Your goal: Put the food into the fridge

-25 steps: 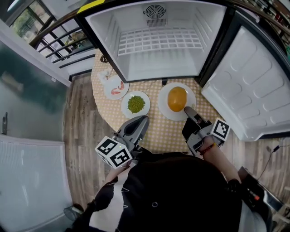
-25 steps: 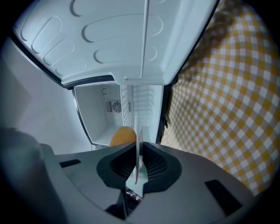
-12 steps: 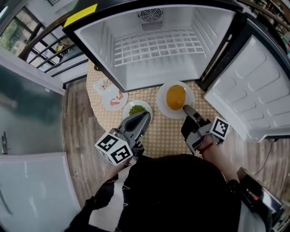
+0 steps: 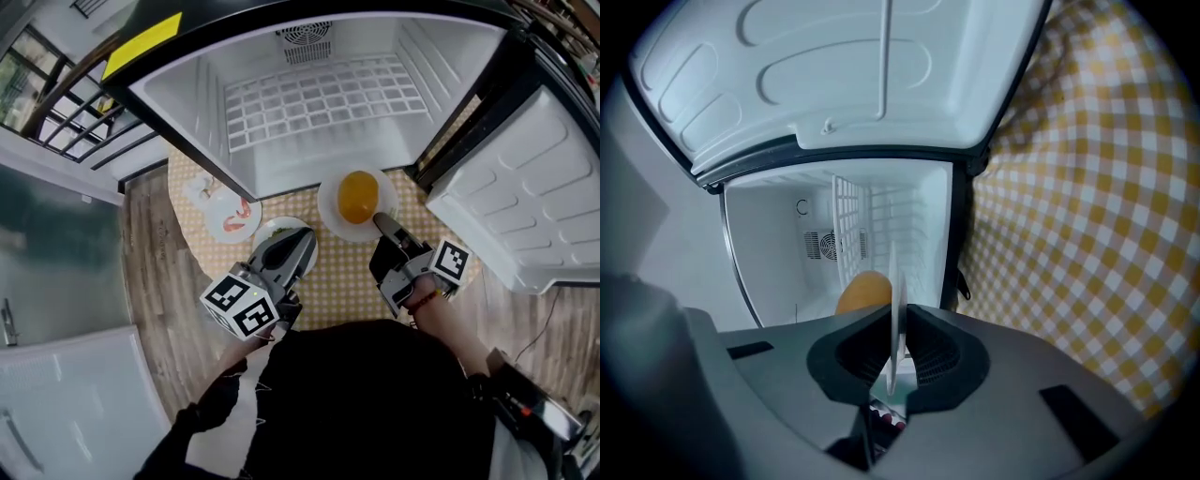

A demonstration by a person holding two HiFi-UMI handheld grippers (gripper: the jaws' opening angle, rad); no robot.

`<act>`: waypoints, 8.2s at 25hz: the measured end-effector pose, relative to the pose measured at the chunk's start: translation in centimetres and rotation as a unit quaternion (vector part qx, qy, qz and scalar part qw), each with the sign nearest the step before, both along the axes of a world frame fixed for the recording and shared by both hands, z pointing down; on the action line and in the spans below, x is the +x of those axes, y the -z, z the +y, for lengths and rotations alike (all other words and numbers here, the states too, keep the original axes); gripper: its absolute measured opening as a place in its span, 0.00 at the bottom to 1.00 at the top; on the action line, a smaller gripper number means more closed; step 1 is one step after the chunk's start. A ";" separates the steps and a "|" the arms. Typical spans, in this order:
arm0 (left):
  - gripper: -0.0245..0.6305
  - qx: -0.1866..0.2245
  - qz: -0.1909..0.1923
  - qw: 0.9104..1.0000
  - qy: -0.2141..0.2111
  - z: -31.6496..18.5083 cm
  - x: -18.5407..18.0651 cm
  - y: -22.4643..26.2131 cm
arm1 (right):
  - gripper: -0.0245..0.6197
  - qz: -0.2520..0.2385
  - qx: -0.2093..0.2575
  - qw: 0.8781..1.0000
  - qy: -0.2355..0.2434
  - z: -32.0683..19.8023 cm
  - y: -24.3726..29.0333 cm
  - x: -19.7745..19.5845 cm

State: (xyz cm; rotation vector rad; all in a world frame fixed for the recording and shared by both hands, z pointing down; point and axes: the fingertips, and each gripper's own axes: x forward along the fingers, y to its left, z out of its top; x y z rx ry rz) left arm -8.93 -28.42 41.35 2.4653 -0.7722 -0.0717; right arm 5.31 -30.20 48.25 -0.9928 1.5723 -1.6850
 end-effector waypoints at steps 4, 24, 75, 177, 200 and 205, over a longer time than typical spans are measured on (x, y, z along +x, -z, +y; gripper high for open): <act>0.06 -0.007 0.002 1.000 -0.008 -1.1 0.0 -0.7 | 0.09 0.004 -0.004 1.000 -0.007 -1.2 -0.4 -0.2; 0.06 -0.002 0.004 0.998 -0.056 -5.2 0.7 -1.5 | 0.10 0.026 -0.020 0.999 -0.031 -7.6 -2.0 -1.5; 0.06 -0.013 0.012 0.999 -0.044 -6.4 -0.8 -3.2 | 0.10 0.078 -0.070 0.994 -0.044 -14.9 -4.2 -3.6; 0.06 -0.009 0.039 0.999 -0.012 -2.9 -4.5 -3.3 | 0.32 0.598 0.032 0.800 0.042 -17.0 -3.6 -3.8; 0.06 -0.018 0.045 0.999 -0.002 -2.9 -5.6 -3.8 | 0.36 0.652 0.024 0.756 0.048 -17.0 -4.1 -3.9; 0.06 -0.018 0.047 0.999 -0.002 -2.7 -5.8 -3.7 | 0.36 0.665 0.035 0.744 0.056 -17.2 -4.4 -4.1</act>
